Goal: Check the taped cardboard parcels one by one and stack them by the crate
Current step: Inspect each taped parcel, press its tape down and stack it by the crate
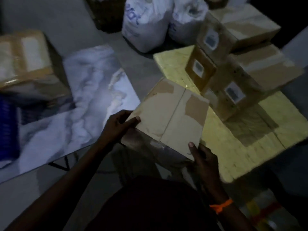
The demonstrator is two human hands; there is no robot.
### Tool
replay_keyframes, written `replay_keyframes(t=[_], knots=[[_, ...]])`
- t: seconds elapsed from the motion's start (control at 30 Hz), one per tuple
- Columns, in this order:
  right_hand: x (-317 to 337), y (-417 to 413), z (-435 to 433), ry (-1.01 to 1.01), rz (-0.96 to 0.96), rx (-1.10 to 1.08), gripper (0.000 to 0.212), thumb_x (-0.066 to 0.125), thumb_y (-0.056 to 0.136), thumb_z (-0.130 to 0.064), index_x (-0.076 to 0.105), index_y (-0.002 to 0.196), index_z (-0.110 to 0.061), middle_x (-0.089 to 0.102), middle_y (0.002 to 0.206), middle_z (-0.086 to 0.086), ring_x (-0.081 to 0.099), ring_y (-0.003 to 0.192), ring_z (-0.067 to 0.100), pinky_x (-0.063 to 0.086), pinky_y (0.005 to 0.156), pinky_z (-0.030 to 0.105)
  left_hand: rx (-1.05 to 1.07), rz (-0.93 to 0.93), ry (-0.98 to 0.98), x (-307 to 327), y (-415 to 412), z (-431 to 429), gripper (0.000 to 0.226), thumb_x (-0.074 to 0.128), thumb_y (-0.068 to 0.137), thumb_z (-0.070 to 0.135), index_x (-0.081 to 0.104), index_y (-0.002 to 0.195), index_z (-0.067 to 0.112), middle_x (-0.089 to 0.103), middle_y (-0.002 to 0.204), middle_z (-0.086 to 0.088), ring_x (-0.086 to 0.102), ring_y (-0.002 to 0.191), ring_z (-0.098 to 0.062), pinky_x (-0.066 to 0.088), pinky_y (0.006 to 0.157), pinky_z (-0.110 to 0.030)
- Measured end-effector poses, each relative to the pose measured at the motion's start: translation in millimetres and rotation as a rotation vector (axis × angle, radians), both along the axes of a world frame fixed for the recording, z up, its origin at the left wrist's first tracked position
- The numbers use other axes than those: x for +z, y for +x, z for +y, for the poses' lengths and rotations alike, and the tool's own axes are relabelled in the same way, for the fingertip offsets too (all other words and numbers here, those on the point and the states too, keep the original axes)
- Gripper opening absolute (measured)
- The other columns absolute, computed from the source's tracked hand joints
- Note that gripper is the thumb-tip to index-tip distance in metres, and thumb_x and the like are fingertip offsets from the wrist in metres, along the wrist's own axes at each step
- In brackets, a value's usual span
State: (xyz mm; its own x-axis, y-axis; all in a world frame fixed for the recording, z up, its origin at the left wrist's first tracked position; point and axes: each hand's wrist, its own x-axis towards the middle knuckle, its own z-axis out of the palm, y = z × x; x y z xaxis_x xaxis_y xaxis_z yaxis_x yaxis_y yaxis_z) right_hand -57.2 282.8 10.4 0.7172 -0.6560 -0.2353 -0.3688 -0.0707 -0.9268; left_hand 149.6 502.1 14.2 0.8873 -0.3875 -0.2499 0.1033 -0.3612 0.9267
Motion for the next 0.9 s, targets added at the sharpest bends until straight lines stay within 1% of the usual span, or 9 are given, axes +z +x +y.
replay_keyframes(t=[0.13,0.2,0.33,0.4,0.47,0.57,0.7,0.77,0.9], knots=[[-10,61,58,-0.003,-0.024,0.303,0.019,0.067,0.099,-0.022,0.074,0.115,-0.015,0.077,0.107,-0.009,0.070,0.104,0.001,0.052,0.082,0.010,0.191,-0.008,-0.046,-10,37,82,0.016,0.071,0.094,0.032,0.076,0.110,0.031,0.077,0.100,0.014,0.069,0.091,0.002,0.054,0.079,-0.019],[-26,84,88,0.007,-0.025,0.416,0.025,0.069,0.098,-0.027,0.072,0.122,-0.018,0.077,0.112,-0.007,0.071,0.108,0.007,0.057,0.086,0.020,0.233,0.052,-0.026,-23,53,115,0.024,0.067,0.097,0.036,0.072,0.120,0.031,0.075,0.109,0.013,0.068,0.102,-0.004,0.054,0.086,-0.025],[-54,117,148,-0.038,0.060,0.653,0.047,0.076,0.088,-0.046,0.066,0.127,-0.022,0.074,0.118,-0.003,0.071,0.106,0.012,0.061,0.085,0.033,0.309,0.236,-0.055,-45,78,176,0.041,0.068,0.093,0.042,0.057,0.130,0.029,0.066,0.115,0.002,0.061,0.103,-0.021,0.051,0.071,-0.030],[-62,129,180,0.009,0.135,0.727,0.058,0.078,0.081,-0.047,0.060,0.129,-0.020,0.073,0.118,0.002,0.073,0.100,0.014,0.060,0.083,0.037,0.349,0.134,-0.093,-46,83,195,0.049,0.072,0.088,0.034,0.052,0.130,0.022,0.064,0.109,0.000,0.060,0.098,-0.021,0.055,0.065,-0.023],[-70,138,207,0.105,0.138,0.775,0.061,0.081,0.083,-0.038,0.053,0.133,-0.018,0.072,0.119,0.003,0.073,0.099,0.014,0.061,0.088,0.044,0.418,-0.044,-0.048,-51,86,213,0.057,0.075,0.080,0.037,0.051,0.129,0.018,0.064,0.113,-0.002,0.063,0.099,-0.016,0.058,0.073,-0.024],[-69,147,221,0.111,0.117,0.906,0.065,0.078,0.083,-0.044,0.052,0.138,-0.021,0.068,0.130,0.000,0.068,0.115,0.012,0.058,0.097,0.042,0.451,-0.246,0.205,-74,87,229,0.076,0.070,0.081,0.055,0.049,0.140,0.011,0.055,0.137,-0.015,0.056,0.126,-0.027,0.051,0.099,-0.050],[-48,171,198,-0.133,0.031,1.079,0.038,0.072,0.093,-0.033,0.070,0.126,-0.014,0.074,0.120,-0.001,0.069,0.109,0.008,0.053,0.094,0.023,0.471,-0.396,0.371,-70,59,206,0.065,0.066,0.093,0.032,0.041,0.150,0.012,0.027,0.162,-0.019,0.034,0.145,-0.025,0.040,0.113,-0.046],[-39,195,184,-0.213,-0.094,1.101,0.032,0.068,0.095,-0.029,0.073,0.122,-0.013,0.075,0.118,-0.002,0.069,0.107,0.005,0.054,0.094,0.023,0.457,-0.489,0.408,-60,50,187,0.057,0.060,0.093,0.030,0.048,0.146,0.012,0.033,0.159,-0.018,0.035,0.145,-0.032,0.037,0.115,-0.048],[-35,261,170,-0.490,-0.308,1.057,0.029,0.065,0.098,-0.021,0.070,0.127,-0.014,0.071,0.120,-0.001,0.064,0.107,0.006,0.054,0.094,0.025,0.396,-0.467,0.540,-55,56,155,0.061,0.046,0.094,0.044,0.055,0.142,0.007,0.046,0.152,-0.020,0.037,0.145,-0.039,0.029,0.117,-0.049]])
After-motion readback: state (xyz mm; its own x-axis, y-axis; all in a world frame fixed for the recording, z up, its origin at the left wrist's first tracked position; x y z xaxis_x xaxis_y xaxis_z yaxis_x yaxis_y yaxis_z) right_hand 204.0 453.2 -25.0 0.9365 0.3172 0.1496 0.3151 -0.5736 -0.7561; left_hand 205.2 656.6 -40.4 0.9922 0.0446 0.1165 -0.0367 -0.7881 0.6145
